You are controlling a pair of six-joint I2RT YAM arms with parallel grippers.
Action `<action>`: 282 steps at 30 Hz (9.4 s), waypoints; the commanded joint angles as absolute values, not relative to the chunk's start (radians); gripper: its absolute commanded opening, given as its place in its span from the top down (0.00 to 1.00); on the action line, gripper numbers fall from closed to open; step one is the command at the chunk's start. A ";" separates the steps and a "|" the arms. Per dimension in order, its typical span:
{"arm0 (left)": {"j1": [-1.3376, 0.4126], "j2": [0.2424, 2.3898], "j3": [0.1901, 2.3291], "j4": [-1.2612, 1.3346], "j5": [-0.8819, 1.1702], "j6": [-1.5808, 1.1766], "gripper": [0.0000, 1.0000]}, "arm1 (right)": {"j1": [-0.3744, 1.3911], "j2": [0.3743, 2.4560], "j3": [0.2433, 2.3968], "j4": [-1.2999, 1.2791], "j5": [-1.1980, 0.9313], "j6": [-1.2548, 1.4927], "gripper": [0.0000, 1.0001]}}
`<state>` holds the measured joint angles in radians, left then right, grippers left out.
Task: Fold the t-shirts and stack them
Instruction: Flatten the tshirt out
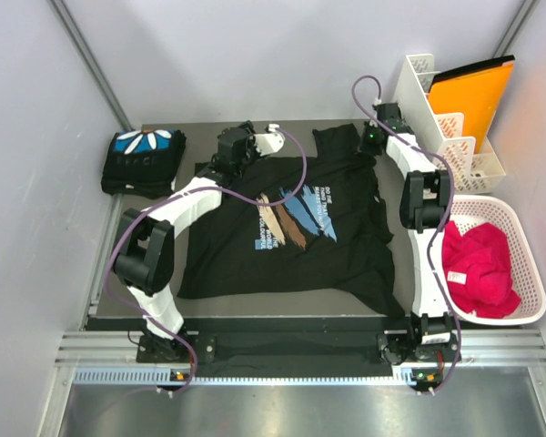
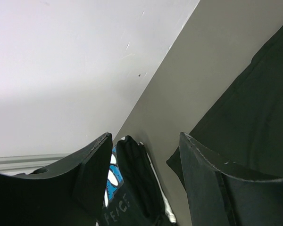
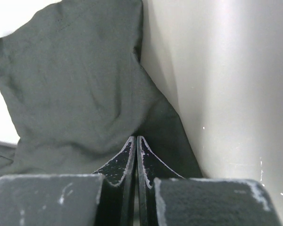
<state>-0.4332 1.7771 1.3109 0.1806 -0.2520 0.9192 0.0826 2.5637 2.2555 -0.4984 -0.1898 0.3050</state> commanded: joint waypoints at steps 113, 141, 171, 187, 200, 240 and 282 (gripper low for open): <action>-0.158 2.031 1.241 0.315 -0.164 1.114 0.19 | 0.072 2.342 2.135 -0.940 -0.359 -0.568 0.47; -0.152 2.069 1.233 0.313 -0.152 1.135 0.26 | 0.064 2.445 2.172 -0.876 -0.258 -0.595 0.54; -0.126 2.163 1.262 0.351 -0.244 1.250 0.95 | 0.090 2.467 2.175 -0.850 -0.078 -0.689 0.86; -0.124 2.143 1.262 0.357 -0.262 1.270 0.96 | 0.089 2.451 2.102 -0.862 -0.028 -0.722 0.83; -0.124 2.138 1.256 0.333 -0.301 1.273 0.99 | 0.086 2.436 2.037 -0.879 -0.011 -0.733 0.90; -0.152 2.019 1.235 0.569 -0.431 1.213 0.80 | 0.077 2.238 2.036 -0.805 -0.022 -0.746 0.39; -0.186 2.106 1.361 0.480 -0.305 1.215 1.00 | 0.233 2.091 1.896 -0.683 -0.149 -0.762 1.00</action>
<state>-0.1974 2.0537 1.2812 0.4095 -0.2947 1.2041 0.2337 2.0354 1.8080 -0.8032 -0.2016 -0.8249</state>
